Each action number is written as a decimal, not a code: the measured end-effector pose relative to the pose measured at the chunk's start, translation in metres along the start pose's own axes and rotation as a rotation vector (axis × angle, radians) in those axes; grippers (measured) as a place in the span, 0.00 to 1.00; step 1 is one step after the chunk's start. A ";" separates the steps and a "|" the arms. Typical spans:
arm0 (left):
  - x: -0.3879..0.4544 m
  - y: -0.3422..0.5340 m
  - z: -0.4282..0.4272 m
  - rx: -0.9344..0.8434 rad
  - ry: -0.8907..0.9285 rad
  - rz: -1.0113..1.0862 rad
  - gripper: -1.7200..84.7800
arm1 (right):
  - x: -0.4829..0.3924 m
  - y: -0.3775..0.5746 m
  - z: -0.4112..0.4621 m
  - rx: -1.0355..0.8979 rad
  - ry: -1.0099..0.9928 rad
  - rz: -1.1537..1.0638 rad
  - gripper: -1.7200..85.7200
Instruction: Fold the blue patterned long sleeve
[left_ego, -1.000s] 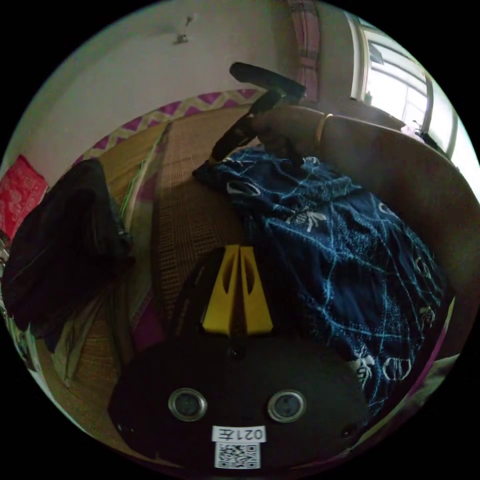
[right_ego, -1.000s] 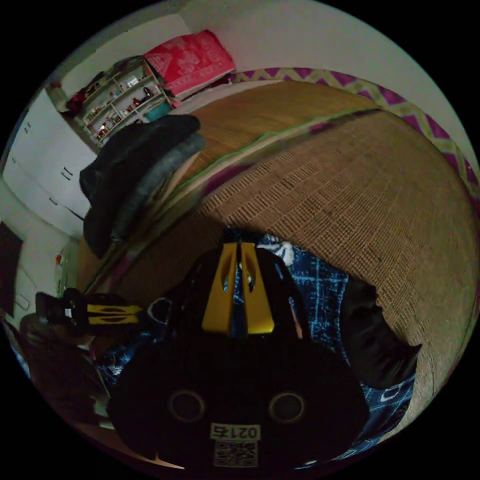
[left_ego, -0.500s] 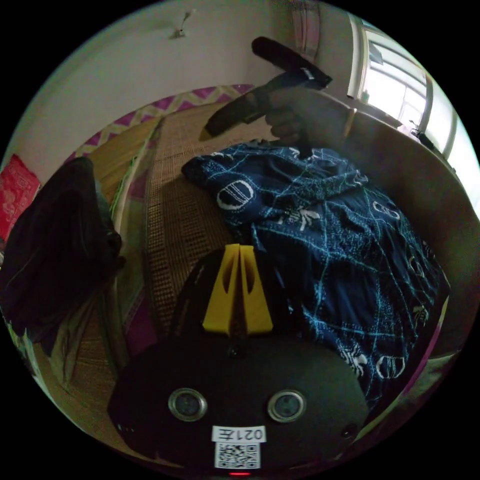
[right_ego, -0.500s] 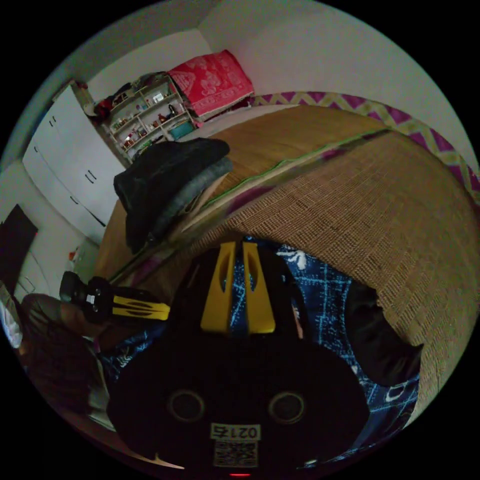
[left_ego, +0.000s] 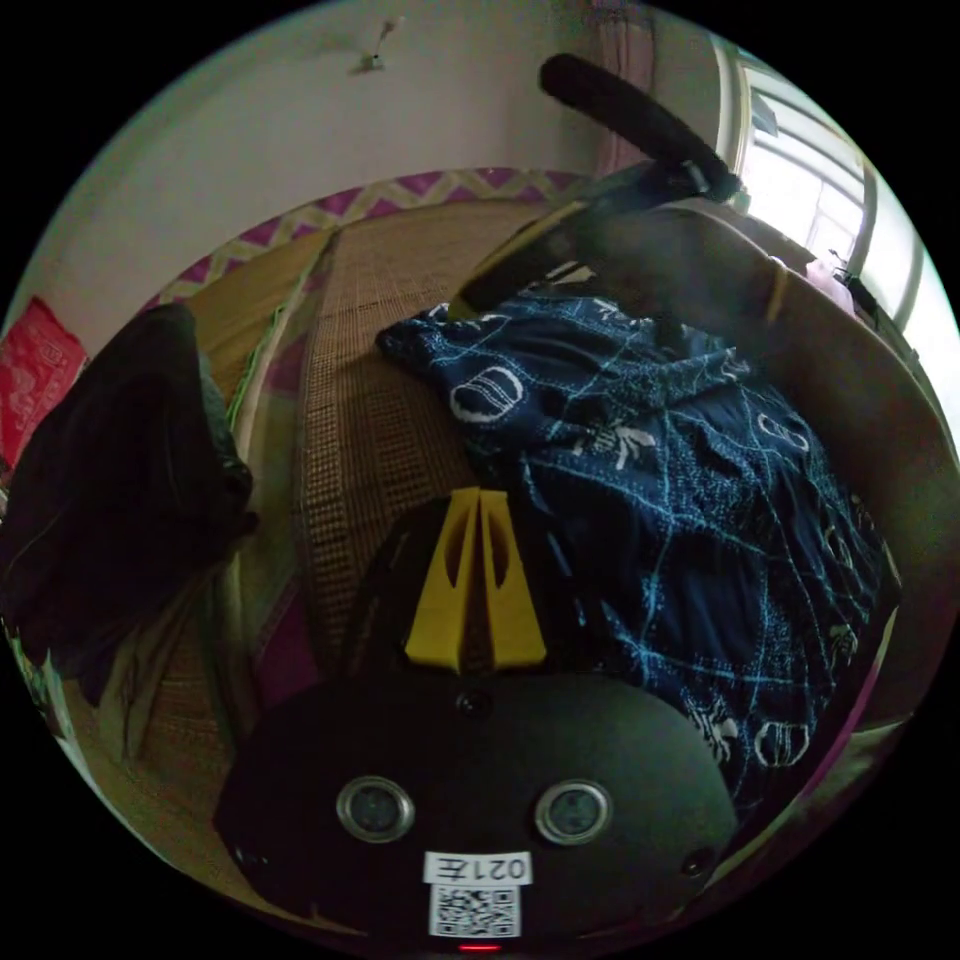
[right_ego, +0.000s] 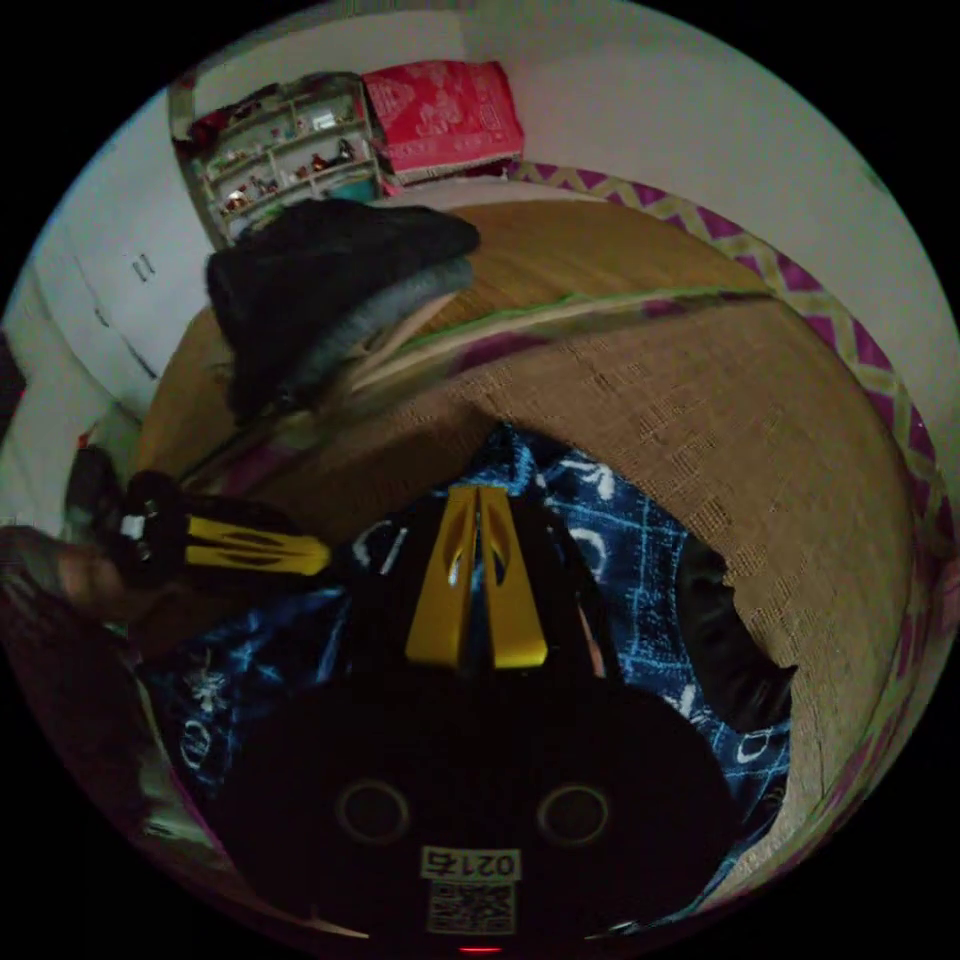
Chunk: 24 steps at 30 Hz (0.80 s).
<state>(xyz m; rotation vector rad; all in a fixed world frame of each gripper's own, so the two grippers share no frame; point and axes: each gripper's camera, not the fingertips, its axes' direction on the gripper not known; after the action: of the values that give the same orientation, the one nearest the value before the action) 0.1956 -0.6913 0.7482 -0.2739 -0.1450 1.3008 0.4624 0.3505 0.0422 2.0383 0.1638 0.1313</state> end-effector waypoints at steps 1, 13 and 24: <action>-0.003 0.000 0.000 0.000 0.015 -0.008 0.01 | -0.008 0.005 -0.012 0.010 -0.058 -0.036 0.01; -0.011 -0.002 -0.004 -0.002 0.041 -0.030 0.01 | -0.085 0.044 -0.035 -0.140 -0.133 -0.267 0.01; 0.011 -0.005 -0.010 0.023 -0.064 0.030 0.01 | -0.072 0.092 -0.089 -0.091 -0.058 -0.161 0.01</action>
<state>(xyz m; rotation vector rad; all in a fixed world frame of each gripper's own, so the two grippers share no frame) 0.2058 -0.6828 0.7397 -0.2156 -0.1802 1.3404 0.3822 0.3739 0.1632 1.9272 0.2797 -0.0211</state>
